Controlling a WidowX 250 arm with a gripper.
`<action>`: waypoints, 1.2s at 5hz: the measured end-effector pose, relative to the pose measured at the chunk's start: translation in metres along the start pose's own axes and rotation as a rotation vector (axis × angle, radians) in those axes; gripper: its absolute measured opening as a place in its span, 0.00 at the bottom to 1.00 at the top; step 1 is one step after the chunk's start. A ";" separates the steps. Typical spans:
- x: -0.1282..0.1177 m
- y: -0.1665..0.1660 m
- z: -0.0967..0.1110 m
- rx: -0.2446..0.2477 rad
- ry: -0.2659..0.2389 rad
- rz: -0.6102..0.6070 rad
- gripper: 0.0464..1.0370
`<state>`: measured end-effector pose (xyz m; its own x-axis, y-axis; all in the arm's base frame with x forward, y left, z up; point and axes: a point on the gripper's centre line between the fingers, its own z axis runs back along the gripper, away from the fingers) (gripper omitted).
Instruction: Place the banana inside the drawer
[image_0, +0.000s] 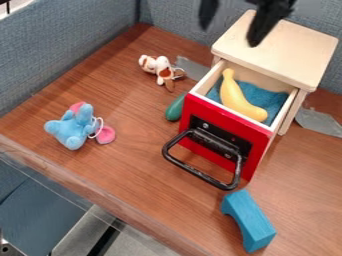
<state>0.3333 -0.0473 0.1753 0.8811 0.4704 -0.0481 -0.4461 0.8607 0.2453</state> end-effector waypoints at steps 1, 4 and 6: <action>0.000 0.007 -0.025 0.046 -0.008 -0.094 0.96; -0.002 0.046 -0.030 -0.315 -0.120 -0.174 0.96; -0.001 0.049 -0.035 -0.374 -0.103 -0.193 0.96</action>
<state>0.3048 0.0009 0.1535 0.9565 0.2887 0.0426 -0.2814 0.9510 -0.1279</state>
